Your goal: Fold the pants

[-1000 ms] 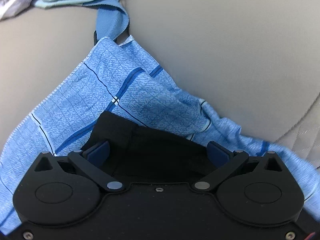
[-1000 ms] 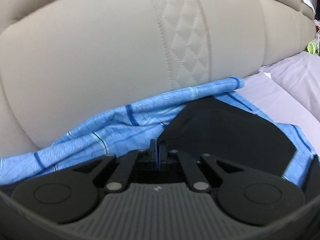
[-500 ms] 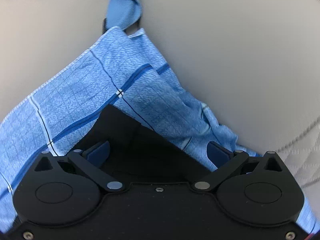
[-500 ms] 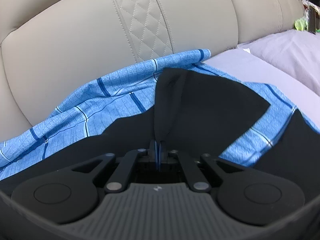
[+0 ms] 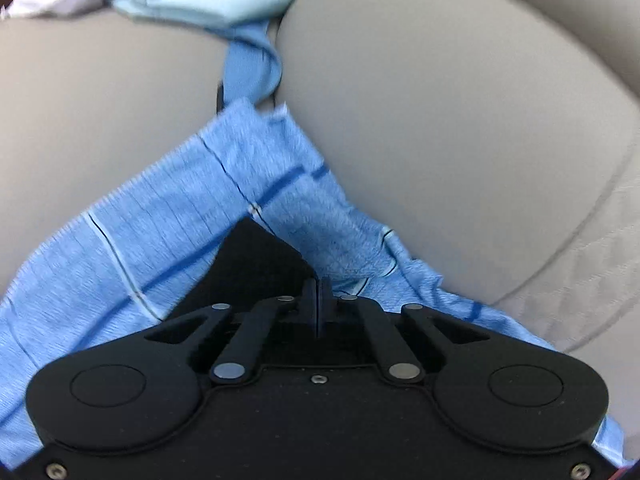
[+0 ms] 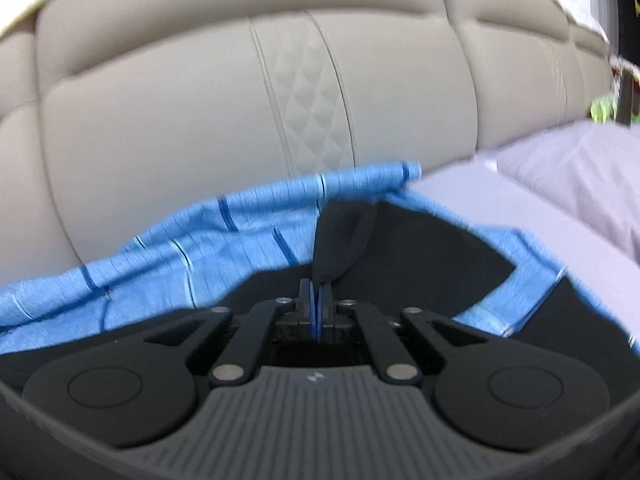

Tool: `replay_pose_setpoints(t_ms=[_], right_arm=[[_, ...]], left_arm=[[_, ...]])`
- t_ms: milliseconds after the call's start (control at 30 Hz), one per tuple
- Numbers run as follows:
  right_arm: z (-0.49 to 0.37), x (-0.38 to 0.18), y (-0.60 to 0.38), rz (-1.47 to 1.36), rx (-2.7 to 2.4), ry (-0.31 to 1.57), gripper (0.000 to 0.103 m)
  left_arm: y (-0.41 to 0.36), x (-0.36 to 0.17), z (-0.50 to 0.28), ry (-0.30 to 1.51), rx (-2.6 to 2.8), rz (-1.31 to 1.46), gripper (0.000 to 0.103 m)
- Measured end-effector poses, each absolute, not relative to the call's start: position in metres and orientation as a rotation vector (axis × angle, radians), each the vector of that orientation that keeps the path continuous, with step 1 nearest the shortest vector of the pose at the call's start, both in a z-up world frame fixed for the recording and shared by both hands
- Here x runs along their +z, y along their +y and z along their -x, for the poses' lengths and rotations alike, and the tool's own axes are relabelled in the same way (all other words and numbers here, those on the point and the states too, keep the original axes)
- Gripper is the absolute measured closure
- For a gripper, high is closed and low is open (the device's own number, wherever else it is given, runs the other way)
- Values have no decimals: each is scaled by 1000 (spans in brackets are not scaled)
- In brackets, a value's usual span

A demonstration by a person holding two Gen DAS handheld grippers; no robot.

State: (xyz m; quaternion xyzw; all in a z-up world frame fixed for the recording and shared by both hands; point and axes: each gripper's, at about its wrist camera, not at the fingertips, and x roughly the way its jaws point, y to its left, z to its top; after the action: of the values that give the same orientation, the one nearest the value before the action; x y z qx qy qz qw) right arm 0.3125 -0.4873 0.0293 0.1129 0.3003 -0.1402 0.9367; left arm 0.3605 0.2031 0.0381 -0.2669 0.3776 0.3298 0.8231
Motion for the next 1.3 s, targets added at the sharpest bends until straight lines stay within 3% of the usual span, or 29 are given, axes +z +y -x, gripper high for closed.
replay_pose_setpoints(t_ms=[300, 600, 1000, 1067, 1133, 1200, 1300], right_arm=[[-266, 56, -496, -264, -302, 571, 100], [-175, 62, -511, -329, -369, 540, 101], [-72, 20, -536, -293, -538, 620, 100], [-71, 19, -534, -261, -517, 609, 90], [-80, 16, -534, -239, -493, 614, 47], [-99, 11, -532, -237, -456, 604, 28], [-135, 0, -528, -205, -416, 633, 20]], left_arm=[[202, 83, -299, 735, 537, 596, 103], [191, 110, -180, 674, 445, 560, 103], [179, 53, -78, 804, 510, 519, 103], [172, 48, -77, 813, 520, 477, 103], [167, 44, -79, 820, 536, 461, 103], [163, 43, -78, 820, 550, 449, 103], [163, 44, -83, 826, 563, 442, 103]])
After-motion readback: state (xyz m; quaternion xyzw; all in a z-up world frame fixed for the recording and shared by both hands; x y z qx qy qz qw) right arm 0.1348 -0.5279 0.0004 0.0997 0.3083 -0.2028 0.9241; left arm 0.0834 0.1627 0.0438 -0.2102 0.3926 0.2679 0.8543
